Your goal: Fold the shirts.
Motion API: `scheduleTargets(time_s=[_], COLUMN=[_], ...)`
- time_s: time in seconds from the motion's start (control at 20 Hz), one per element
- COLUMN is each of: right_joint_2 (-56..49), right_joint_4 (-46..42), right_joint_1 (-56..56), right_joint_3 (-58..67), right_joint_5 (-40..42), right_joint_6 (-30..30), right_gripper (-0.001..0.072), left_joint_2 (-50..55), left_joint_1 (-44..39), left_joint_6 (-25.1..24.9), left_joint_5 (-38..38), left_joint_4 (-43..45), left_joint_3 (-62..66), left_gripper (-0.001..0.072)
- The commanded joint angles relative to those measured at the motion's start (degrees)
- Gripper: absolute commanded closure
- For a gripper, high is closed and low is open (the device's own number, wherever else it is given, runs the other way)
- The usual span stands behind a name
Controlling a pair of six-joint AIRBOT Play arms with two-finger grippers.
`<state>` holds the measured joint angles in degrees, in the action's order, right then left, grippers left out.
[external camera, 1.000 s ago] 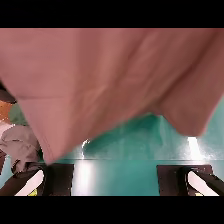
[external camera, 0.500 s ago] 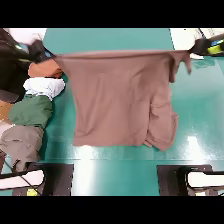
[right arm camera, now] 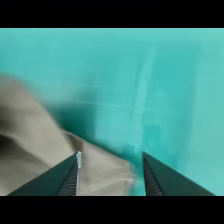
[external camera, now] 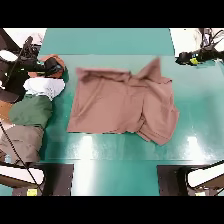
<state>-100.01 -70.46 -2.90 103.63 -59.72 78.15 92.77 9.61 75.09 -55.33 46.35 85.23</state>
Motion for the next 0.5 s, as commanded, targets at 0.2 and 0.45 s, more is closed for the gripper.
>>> scheduleTargets(time_s=[0.2, 0.45], right_joint_2=[6.3, 19.8], right_joint_4=[0.5, 8.4], right_joint_1=[4.4, 8.2], right_joint_3=[-3.2, -23.8], right_joint_5=[-19.1, -24.8], right_joint_6=[-1.4, -5.7], right_gripper=[0.0264, 0.0280], left_joint_2=[-1.9, -14.0], left_joint_1=[2.0, 2.0], left_joint_6=[-1.9, -3.4], left_joint_5=[-18.3, -20.2], left_joint_4=[8.0, 14.9], left_joint_3=[3.1, -17.2], left_gripper=[0.0176, 0.0175])
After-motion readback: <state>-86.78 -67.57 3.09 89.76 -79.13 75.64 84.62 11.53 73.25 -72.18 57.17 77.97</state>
